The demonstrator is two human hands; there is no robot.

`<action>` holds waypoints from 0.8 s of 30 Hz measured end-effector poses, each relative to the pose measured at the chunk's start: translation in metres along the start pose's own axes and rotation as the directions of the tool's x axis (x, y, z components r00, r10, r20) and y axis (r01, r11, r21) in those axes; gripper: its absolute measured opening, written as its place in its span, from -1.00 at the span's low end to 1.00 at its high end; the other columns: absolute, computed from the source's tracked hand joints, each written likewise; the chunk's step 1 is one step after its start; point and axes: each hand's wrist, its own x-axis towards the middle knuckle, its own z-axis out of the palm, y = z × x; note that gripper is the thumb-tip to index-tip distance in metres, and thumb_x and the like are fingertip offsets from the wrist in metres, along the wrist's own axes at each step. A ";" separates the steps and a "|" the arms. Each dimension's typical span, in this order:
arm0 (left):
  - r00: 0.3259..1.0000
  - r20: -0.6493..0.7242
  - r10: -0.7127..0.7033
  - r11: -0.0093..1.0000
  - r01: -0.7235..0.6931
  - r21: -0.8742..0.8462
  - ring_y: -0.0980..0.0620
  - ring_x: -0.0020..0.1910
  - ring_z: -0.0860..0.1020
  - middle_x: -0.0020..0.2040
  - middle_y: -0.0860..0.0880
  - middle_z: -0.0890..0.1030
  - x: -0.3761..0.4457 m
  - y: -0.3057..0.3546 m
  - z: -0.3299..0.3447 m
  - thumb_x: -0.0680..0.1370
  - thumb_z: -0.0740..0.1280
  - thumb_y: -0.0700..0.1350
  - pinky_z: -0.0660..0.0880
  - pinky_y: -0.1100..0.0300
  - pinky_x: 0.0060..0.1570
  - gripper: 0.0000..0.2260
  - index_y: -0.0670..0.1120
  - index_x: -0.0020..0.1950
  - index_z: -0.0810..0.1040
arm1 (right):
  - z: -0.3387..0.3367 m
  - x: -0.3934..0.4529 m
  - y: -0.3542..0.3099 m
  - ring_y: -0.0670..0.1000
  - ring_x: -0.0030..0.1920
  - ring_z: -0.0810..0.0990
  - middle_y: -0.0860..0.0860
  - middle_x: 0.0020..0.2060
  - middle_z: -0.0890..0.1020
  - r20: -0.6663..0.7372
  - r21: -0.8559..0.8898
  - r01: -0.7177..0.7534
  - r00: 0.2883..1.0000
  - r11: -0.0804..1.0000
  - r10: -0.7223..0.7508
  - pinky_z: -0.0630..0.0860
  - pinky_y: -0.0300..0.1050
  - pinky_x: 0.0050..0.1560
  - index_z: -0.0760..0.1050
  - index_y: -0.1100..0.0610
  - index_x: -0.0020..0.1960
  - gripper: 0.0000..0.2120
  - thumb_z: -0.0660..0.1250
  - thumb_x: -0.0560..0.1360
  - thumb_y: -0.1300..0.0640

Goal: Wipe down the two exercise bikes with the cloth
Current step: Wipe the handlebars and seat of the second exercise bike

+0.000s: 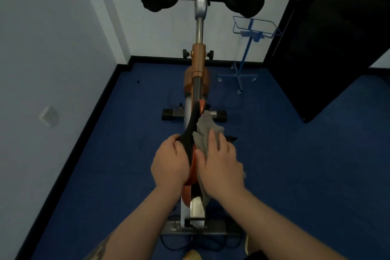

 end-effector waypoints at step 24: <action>0.999 0.002 0.034 0.999 -0.034 0.003 0.15 -0.13 0.46 -0.05 0.16 0.52 -0.001 -0.003 0.001 0.63 0.11 -0.06 0.31 0.23 -0.28 -0.71 0.05 0.26 0.54 | -0.012 0.034 0.003 0.13 0.23 0.49 0.11 0.34 0.44 0.025 0.060 -0.035 0.999 0.998 0.034 0.47 0.04 0.13 0.15 0.11 0.50 -0.45 -0.08 0.64 -0.19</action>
